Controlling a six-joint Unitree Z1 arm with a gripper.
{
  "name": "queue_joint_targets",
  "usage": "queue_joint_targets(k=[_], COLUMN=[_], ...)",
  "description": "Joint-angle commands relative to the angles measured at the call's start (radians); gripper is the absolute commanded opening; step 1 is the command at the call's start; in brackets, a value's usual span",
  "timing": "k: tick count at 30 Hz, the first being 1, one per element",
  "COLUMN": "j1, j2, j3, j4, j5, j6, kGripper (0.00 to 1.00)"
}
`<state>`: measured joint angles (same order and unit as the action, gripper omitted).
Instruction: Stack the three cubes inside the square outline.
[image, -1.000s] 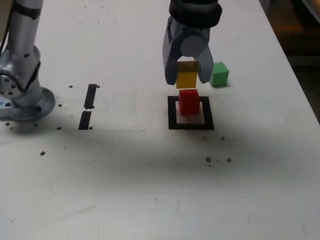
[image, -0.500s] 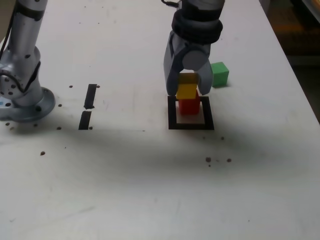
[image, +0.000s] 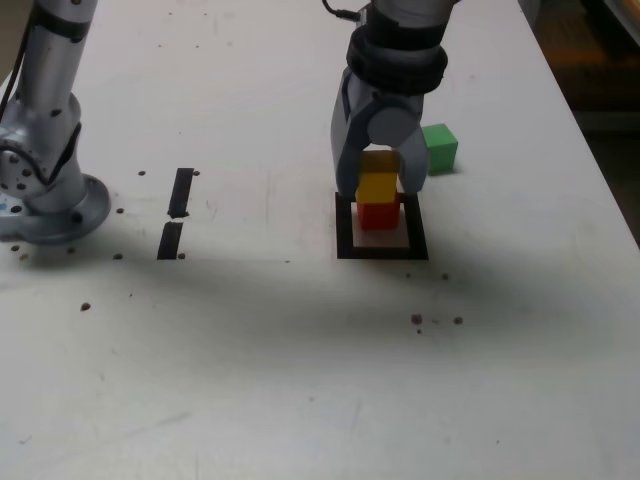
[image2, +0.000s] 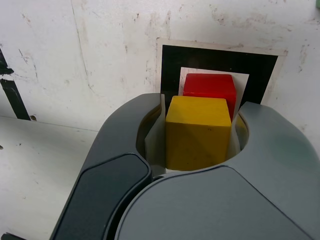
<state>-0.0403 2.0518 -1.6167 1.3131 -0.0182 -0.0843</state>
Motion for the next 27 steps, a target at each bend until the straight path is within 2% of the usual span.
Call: queue_joint_targets(k=[1,5,14,17,22,24,27], j1=[0.001,0.005,0.009,0.009,0.009,0.009,0.009], j2=[0.006,0.012,0.015,0.014,0.006,-0.001,-0.016], j3=[-0.001,-0.007,-0.016,-0.014,-0.011,-0.012,-0.020], j4=[-0.001,-0.002,-0.008,-0.008,-0.007,-0.004,0.009], j5=[0.003,0.006,0.006,0.005,0.007,0.010,0.022], j6=[0.005,0.015,0.026,0.027,0.027,0.026,0.025], kGripper=[0.39,0.47,0.51,0.62,0.91,0.97,1.00])
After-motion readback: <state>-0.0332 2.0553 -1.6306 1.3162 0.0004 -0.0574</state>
